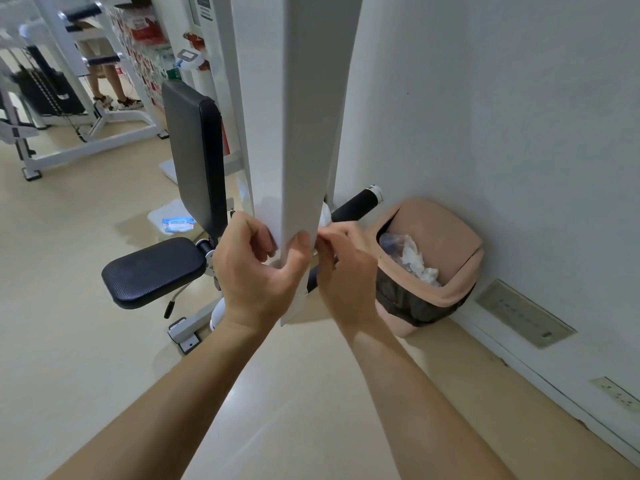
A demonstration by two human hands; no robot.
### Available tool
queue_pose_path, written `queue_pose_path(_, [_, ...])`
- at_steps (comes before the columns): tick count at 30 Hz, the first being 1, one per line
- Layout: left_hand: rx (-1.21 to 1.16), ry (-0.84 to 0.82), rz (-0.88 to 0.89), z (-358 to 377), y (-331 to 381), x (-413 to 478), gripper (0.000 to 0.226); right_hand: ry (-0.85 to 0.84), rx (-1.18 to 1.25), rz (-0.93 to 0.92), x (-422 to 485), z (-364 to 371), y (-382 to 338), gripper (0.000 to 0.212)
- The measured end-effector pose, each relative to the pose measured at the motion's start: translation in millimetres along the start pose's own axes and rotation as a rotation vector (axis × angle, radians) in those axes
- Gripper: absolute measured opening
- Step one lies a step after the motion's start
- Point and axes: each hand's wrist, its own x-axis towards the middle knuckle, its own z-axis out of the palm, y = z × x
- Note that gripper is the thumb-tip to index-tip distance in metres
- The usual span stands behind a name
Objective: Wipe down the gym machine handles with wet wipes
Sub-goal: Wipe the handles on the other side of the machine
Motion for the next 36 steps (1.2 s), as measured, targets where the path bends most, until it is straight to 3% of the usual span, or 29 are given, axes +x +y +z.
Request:
queue_pose_path(6, [0.019,0.001,-0.033,-0.1,-2.5,0.1,0.040,0.144,-0.173,0.166,51.7,-12.5,43.8,0.006])
queue_pose_path(10, [0.014,0.002,-0.023,0.0,-2.9,0.8,0.040,0.212,-0.147,0.249,51.0,-8.9,40.3,0.006])
queue_pose_path(18, [0.017,0.001,-0.017,-0.7,-2.5,-0.5,0.039,0.100,-0.022,0.074,-3.4,11.1,6.2,0.008])
queue_pose_path(27, [0.020,-0.004,-0.039,0.0,-0.5,-3.3,0.039,0.393,0.087,0.524,42.9,-0.2,27.5,0.006])
queue_pose_path(33, [0.042,0.001,-0.059,-0.3,-0.5,-1.7,0.037,0.301,0.327,0.745,-10.7,31.1,-22.8,0.011])
queue_pose_path(36, [0.037,0.002,-0.076,-0.3,-0.5,-1.1,0.036,0.375,0.442,0.955,13.6,20.9,-15.5,0.009])
